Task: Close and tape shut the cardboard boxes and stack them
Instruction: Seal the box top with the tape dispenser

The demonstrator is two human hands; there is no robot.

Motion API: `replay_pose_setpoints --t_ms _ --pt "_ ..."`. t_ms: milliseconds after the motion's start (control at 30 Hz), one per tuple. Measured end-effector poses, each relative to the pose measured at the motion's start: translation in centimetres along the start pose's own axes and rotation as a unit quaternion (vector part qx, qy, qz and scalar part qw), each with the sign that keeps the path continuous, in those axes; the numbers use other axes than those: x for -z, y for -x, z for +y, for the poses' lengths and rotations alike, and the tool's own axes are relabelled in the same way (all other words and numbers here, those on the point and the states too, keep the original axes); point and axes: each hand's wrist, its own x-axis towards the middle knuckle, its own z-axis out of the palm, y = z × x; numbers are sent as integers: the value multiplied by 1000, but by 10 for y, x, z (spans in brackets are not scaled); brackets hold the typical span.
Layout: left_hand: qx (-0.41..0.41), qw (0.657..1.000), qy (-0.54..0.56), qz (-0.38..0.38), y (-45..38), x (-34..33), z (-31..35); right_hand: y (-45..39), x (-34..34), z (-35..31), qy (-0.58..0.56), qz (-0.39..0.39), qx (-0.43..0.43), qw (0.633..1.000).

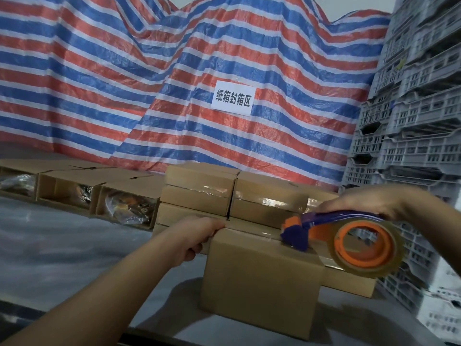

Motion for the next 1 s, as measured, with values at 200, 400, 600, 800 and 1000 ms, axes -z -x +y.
replay_pose_setpoints --t_ms 200,400,600,800,1000 --pt "-351 879 -300 117 22 -32 27 -2 2 -13 104 -31 -121 987" --pt "-368 767 -524 38 28 -58 12 1 7 -3 66 -64 -120 988" --pt "-366 767 -526 27 31 -55 13 30 44 31 71 -35 -102 992" --pt "-359 788 -499 6 32 -54 15 36 29 60 75 -35 -105 991" --pt "-368 779 -508 7 31 -88 44 36 21 74 45 -2 -82 996"
